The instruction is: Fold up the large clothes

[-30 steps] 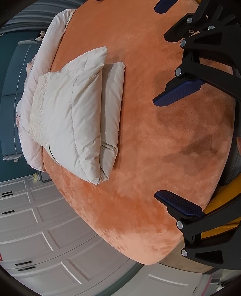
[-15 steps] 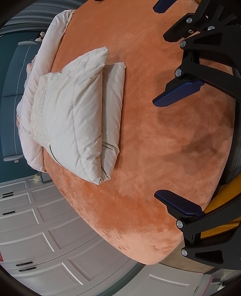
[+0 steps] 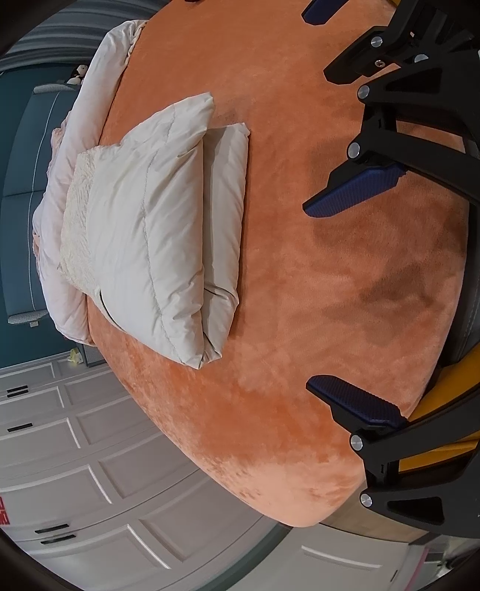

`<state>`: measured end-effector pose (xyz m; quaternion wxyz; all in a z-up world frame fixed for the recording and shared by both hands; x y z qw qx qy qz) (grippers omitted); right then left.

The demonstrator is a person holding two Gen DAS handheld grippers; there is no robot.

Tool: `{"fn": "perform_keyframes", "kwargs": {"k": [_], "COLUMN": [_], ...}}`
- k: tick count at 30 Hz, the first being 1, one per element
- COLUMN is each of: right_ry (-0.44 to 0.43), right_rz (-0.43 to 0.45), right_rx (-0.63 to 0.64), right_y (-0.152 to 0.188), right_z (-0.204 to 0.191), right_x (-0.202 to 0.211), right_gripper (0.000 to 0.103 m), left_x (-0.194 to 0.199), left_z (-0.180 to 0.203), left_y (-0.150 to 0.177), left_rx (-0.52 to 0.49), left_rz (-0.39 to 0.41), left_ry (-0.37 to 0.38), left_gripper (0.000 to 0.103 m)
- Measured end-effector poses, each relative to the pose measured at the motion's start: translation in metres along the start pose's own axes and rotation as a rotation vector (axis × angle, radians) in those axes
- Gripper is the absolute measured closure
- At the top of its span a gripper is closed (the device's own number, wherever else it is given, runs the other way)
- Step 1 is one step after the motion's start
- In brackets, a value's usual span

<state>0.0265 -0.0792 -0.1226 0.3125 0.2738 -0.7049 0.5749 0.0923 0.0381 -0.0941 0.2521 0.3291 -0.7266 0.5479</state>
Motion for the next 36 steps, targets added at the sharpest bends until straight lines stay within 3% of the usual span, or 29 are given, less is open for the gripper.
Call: {"fn": "perform_keyframes", "kwargs": {"k": [36], "right_ry": [0.018], "right_rz": [0.007], "right_rx": [-0.009], "right_y": [-0.0013], "right_z": [-0.0029], "right_x": [0.0010], "right_gripper": [0.036], "left_x": [-0.0060], "left_z": [-0.0031], "left_y": [-0.0026], "left_rx": [0.004], "left_rz": [-0.007], "left_ry": [0.008], "left_gripper": [0.020]}}
Point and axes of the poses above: each gripper's, at about its wrist camera, not at the fingertips, and x roughly against the way its jaws point, z to its right, y to its underside, the point moved 5 cm from there along -x, roughly the way its jaws point, and after that the axes turned 9 degrees about -y, right-handed, at the moved point
